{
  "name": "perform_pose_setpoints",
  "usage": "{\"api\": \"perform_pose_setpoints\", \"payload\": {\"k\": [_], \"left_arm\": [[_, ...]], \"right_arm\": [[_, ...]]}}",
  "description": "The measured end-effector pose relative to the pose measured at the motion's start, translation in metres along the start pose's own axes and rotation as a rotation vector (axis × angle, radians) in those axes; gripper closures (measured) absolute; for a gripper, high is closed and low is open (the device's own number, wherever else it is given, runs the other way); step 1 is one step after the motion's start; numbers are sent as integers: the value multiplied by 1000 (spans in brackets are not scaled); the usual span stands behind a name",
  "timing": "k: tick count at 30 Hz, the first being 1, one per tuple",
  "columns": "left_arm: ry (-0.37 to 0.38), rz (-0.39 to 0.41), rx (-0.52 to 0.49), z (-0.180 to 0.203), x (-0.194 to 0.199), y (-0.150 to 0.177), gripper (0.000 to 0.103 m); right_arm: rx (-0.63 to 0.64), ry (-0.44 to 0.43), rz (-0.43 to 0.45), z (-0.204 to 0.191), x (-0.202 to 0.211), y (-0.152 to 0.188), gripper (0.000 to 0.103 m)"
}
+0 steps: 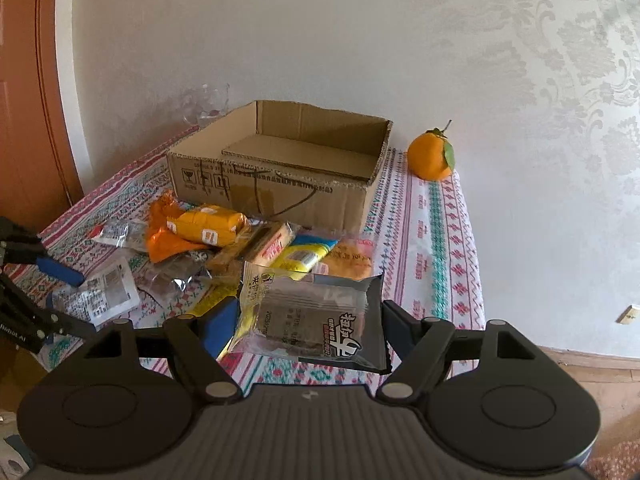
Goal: Organize snacks
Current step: 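Close the right gripper on the clear pastry packet while the left tool lowers onto the white bag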
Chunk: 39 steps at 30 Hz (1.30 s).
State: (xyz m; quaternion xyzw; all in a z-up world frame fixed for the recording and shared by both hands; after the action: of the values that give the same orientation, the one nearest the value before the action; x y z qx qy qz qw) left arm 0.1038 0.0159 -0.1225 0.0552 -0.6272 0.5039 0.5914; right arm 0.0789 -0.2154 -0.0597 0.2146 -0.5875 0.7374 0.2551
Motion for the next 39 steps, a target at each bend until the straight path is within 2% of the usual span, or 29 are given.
{"api": "perform_pose_setpoints", "payload": {"k": [2,6,14,24,25,26,28,31,33,34,35,39], "left_arm": [[-7,13,15,2,3,-1,45],[4,12,60,2,6,-1,45],[-29,-15,2,8,-1,-4,44],[9,13,46,20,22,-3,46],[18,24,52,21,26,-5,67],[28,28,63,21,29,-7,76],[25,46,96,18,35,-11,76],[-4,40,105,11,28,-12,71],[5,-13,123,9,19,-7,52],[12,-17,129,8,17,-4,35],[10,0,127,7,19,-2,23],[-65,22,124,-1,21,4,21]], "right_arm": [[5,-12,2,-1,-4,-5,22],[28,-38,6,-5,-11,-13,22],[26,-56,-5,-3,-18,-16,22],[27,-72,1,-5,-17,-19,22],[30,-75,2,-7,-17,-20,22],[33,-79,4,-8,-17,-21,22],[38,-88,10,-10,-17,-24,22],[42,-93,9,-14,-20,-26,22],[42,-98,4,-16,-21,-25,22],[44,-100,1,-17,-21,-24,22],[46,-103,-1,-17,-21,-23,22],[49,-110,-13,-19,-24,-21,22]]}}
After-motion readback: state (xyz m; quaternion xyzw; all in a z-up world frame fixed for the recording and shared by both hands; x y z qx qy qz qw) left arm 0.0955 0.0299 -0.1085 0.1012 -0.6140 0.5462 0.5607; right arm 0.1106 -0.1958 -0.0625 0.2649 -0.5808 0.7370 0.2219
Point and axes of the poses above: each gripper's, at about its wrist camera, not at the fingertips, and x roughly against the way its jaws point, z to its right, y to its underside, the point moved 5 cm from there along -x, roughly the way its jaws point, and after that the axes turned 12 degrees about y, right-handed, at the moved point
